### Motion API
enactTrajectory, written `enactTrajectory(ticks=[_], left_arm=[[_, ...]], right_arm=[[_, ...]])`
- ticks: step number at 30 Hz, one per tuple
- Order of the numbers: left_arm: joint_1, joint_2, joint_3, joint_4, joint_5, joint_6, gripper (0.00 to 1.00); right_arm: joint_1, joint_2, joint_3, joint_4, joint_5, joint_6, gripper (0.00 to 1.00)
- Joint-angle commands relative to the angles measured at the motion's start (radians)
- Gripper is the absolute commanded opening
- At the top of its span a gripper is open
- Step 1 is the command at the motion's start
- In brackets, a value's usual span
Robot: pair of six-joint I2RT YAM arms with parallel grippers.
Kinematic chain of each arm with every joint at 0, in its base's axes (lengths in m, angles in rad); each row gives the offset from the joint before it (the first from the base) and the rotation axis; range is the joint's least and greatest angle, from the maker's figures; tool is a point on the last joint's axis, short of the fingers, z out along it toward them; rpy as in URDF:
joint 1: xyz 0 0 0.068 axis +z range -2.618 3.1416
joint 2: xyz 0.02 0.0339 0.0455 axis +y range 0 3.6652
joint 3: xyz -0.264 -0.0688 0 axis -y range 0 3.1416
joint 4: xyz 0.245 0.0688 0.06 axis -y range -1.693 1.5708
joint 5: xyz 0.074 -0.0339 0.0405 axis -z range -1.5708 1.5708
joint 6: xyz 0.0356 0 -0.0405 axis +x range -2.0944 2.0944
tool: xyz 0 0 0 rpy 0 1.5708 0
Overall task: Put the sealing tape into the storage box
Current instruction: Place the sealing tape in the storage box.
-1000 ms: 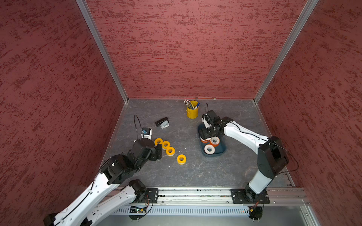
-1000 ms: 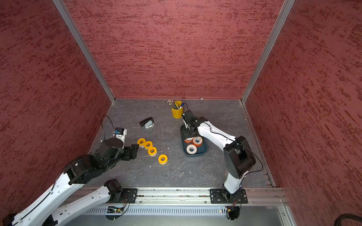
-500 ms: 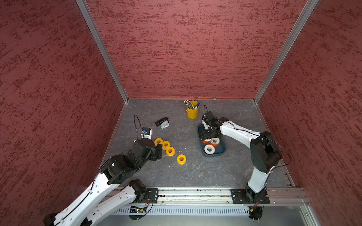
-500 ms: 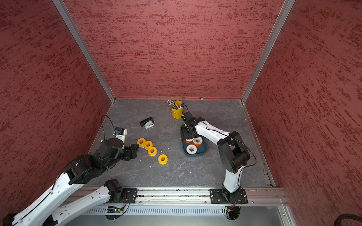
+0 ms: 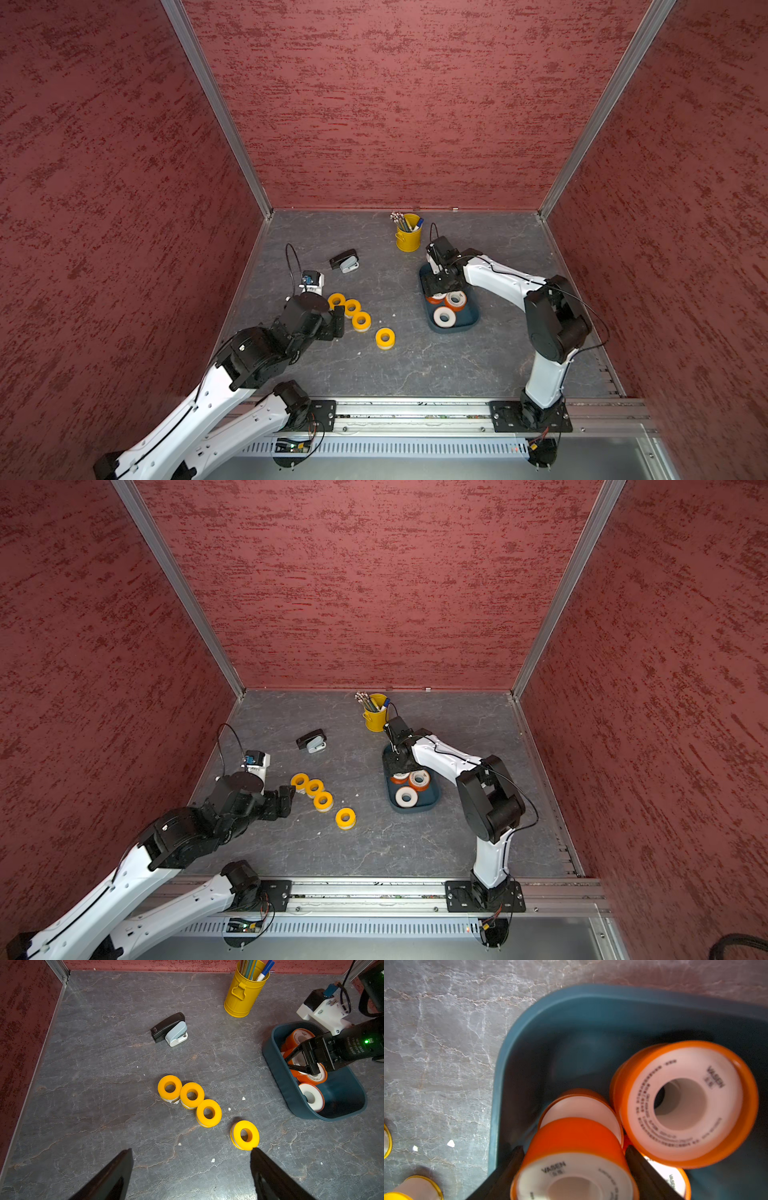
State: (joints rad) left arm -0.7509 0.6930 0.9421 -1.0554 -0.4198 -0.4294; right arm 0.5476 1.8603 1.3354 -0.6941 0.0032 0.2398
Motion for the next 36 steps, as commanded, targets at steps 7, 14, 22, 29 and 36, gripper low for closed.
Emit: enactTrajectory(ticks=[7, 14, 22, 29, 36], left_arm=[[0.005, 0.004, -0.009, 0.01, 0.008, 0.014, 0.91], [0.005, 0.005, -0.01, 0.009, 0.008, 0.013, 0.91], [0.005, 0.005, -0.009, 0.006, 0.002, 0.009, 0.91], [0.008, 0.013, -0.008, 0.008, 0.006, 0.011, 0.91], [0.009, 0.014, -0.009, 0.008, 0.01, 0.012, 0.92]], right_arm=[[-0.007, 0.02, 0.039, 0.033, 0.018, 0.01, 0.62], [-0.008, 0.018, 0.041, 0.034, 0.019, 0.013, 0.65], [-0.008, 0.003, 0.036, 0.029, 0.037, 0.015, 0.7], [-0.008, 0.002, 0.028, 0.037, 0.057, 0.017, 0.73], [-0.007, 0.003, 0.03, 0.039, 0.041, 0.016, 0.76]])
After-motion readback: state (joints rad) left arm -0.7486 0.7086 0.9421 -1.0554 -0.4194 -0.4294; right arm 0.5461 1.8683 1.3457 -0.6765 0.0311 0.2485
